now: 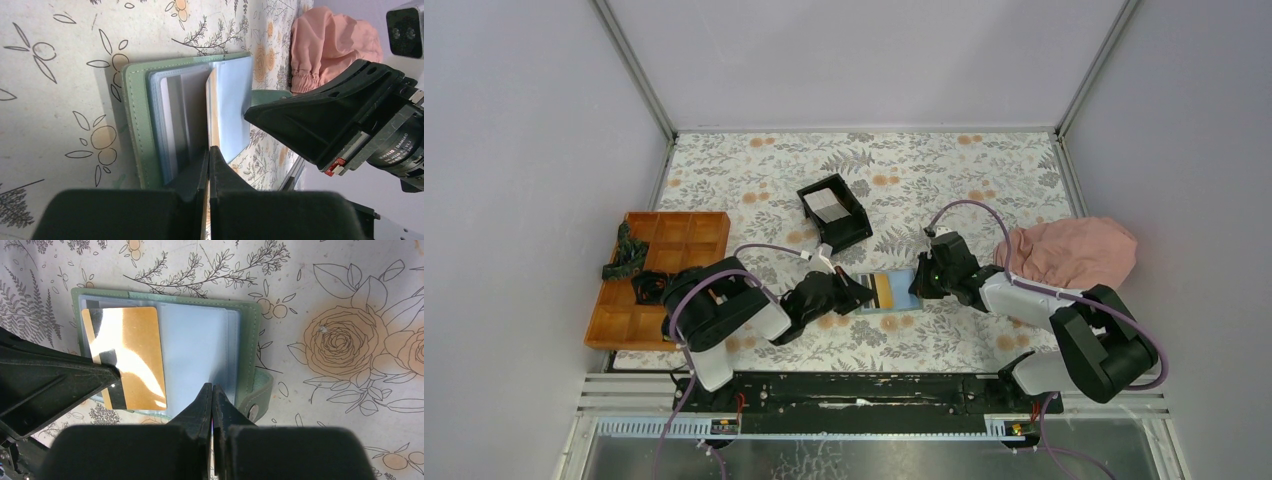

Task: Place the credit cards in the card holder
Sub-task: Insert the credit card into the card holder.

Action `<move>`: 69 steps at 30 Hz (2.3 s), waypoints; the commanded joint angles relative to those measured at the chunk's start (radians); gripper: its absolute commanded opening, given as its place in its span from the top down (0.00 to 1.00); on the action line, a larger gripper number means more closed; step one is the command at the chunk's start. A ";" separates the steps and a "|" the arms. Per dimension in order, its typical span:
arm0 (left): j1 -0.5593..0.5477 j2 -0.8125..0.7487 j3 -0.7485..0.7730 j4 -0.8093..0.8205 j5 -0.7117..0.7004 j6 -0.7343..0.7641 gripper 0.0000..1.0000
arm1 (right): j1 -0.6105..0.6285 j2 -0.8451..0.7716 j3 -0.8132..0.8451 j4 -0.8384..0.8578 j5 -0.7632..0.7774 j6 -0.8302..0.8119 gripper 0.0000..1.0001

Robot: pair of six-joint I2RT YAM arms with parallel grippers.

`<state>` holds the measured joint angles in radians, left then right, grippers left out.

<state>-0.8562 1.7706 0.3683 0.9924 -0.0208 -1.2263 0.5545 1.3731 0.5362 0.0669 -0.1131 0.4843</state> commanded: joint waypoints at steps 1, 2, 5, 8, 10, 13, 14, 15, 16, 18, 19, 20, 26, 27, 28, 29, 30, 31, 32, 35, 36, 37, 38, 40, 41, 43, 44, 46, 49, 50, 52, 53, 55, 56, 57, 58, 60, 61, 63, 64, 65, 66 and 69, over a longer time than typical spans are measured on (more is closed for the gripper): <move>0.006 0.035 0.013 0.039 0.006 -0.007 1.00 | 0.008 0.007 -0.004 0.039 0.030 0.011 1.00; 0.006 0.038 0.015 0.039 0.007 -0.007 1.00 | 0.008 0.009 -0.005 0.039 0.031 0.011 1.00; 0.006 0.044 0.016 0.039 0.009 -0.011 1.00 | 0.008 0.016 -0.005 0.041 0.032 0.014 1.00; 0.006 0.050 0.016 0.040 0.007 -0.015 1.00 | 0.008 0.022 -0.004 0.042 0.031 0.013 1.00; 0.006 0.052 0.019 0.041 0.008 -0.015 1.00 | 0.008 0.024 -0.006 0.043 0.030 0.015 1.00; 0.006 0.064 0.024 0.049 0.015 -0.019 1.00 | 0.009 0.027 -0.007 0.042 0.032 0.014 1.00; 0.006 0.068 0.025 0.053 0.016 -0.021 1.00 | 0.009 0.027 -0.007 0.042 0.032 0.014 1.00; 0.006 0.072 0.029 0.056 0.019 -0.021 1.00 | 0.009 0.029 -0.007 0.043 0.032 0.014 1.00; 0.005 0.074 0.031 0.057 0.022 -0.021 1.00 | 0.009 0.030 -0.008 0.043 0.031 0.014 1.00; 0.004 0.078 0.038 0.059 0.028 -0.021 1.00 | 0.009 0.033 -0.008 0.042 0.032 0.014 1.00; 0.005 0.082 0.039 0.058 0.031 -0.020 1.00 | 0.009 0.035 -0.008 0.043 0.033 0.014 1.00; 0.005 0.084 0.042 0.057 0.033 -0.019 1.00 | 0.008 0.036 -0.009 0.044 0.032 0.014 1.00; 0.003 0.098 0.053 0.058 0.048 -0.018 1.00 | 0.009 0.045 -0.007 0.045 0.032 0.017 1.00; 0.003 0.102 0.055 0.057 0.050 -0.018 1.00 | 0.008 0.046 -0.006 0.046 0.030 0.016 1.00; 0.002 0.107 0.056 0.058 0.053 -0.019 1.00 | 0.008 0.048 -0.007 0.046 0.030 0.017 1.00; 0.000 0.110 0.057 0.056 0.053 -0.019 1.00 | 0.008 0.050 -0.007 0.046 0.030 0.018 1.00; 0.000 0.114 0.058 0.054 0.051 -0.019 1.00 | 0.008 0.050 -0.006 0.047 0.030 0.017 1.00; -0.001 0.117 0.058 0.051 0.050 -0.019 1.00 | 0.009 0.052 -0.007 0.047 0.030 0.017 1.00; -0.001 0.120 0.059 0.048 0.051 -0.018 1.00 | 0.008 0.052 -0.006 0.045 0.030 0.017 1.00; -0.002 0.131 0.062 0.028 0.048 -0.013 1.00 | 0.008 0.053 -0.004 0.042 0.030 0.017 1.00; -0.004 0.134 0.065 0.021 0.048 -0.009 1.00 | 0.008 0.055 -0.002 0.041 0.031 0.017 1.00; -0.004 0.138 0.068 0.015 0.048 -0.007 1.00 | 0.008 0.056 -0.001 0.041 0.032 0.015 1.00; -0.005 0.141 0.071 0.007 0.048 -0.002 1.00 | 0.008 0.058 0.001 0.039 0.032 0.016 1.00; -0.007 0.146 0.079 -0.021 0.041 0.006 1.00 | 0.008 0.057 0.002 0.036 0.036 0.014 1.00; -0.008 0.148 0.082 -0.031 0.037 0.010 1.00 | 0.008 0.053 0.002 0.032 0.041 0.013 1.00; -0.007 0.153 0.084 -0.049 0.030 0.016 1.00 | 0.009 0.041 0.007 0.020 0.055 0.010 1.00; -0.007 0.158 0.084 -0.052 0.028 0.017 1.00 | 0.009 0.032 0.010 0.011 0.065 0.008 1.00; -0.009 0.167 0.082 -0.055 0.023 0.016 1.00 | 0.009 0.011 0.018 -0.011 0.095 0.004 0.97; -0.009 0.179 0.080 -0.060 0.019 0.013 1.00 | 0.008 -0.013 0.030 -0.045 0.149 0.003 0.86; -0.009 0.184 0.080 -0.060 0.017 0.013 1.00 | 0.009 -0.021 0.030 -0.052 0.167 0.006 0.83; -0.009 0.187 0.077 -0.061 0.014 0.011 1.00 | 0.007 -0.032 0.028 -0.060 0.200 0.015 0.81; -0.009 0.188 0.075 -0.062 0.013 0.010 1.00 | 0.007 -0.036 0.026 -0.063 0.218 0.021 0.81; -0.009 0.186 0.074 -0.070 0.008 0.011 1.00 | 0.007 -0.041 0.021 -0.065 0.249 0.032 0.80; -0.009 0.184 0.073 -0.070 0.006 0.011 1.00 | 0.007 -0.043 0.018 -0.064 0.263 0.036 0.80; -0.009 0.184 0.072 -0.071 0.006 0.013 1.00 | 0.007 -0.043 0.015 -0.063 0.282 0.042 0.80; -0.009 0.184 0.071 -0.071 0.006 0.012 1.00 | 0.007 -0.041 0.016 -0.063 0.292 0.043 0.80; -0.009 0.182 0.068 -0.073 0.007 0.013 1.00 | 0.007 -0.031 0.019 -0.067 0.311 0.048 0.80; -0.009 0.181 0.067 -0.075 0.005 0.013 1.00 | 0.008 -0.027 0.022 -0.070 0.322 0.051 0.80; -0.009 0.177 0.065 -0.075 0.004 0.013 1.00 | 0.006 -0.020 0.024 -0.071 0.333 0.054 0.81; -0.009 0.176 0.063 -0.076 0.004 0.013 1.00 | 0.006 -0.016 0.024 -0.071 0.336 0.054 0.81; -0.009 0.175 0.062 -0.076 0.004 0.012 1.00 | 0.005 -0.011 0.023 -0.069 0.337 0.057 0.82; -0.007 0.175 0.063 -0.076 0.004 0.014 1.00 | 0.005 -0.006 0.022 -0.068 0.334 0.057 0.82; -0.008 0.176 0.067 -0.077 0.005 0.015 1.00 | 0.005 0.012 0.019 -0.055 0.309 0.064 0.84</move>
<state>-0.8585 1.9121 0.4599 1.0584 0.0177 -1.2587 0.5564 1.3640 0.5411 0.0124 0.1722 0.5304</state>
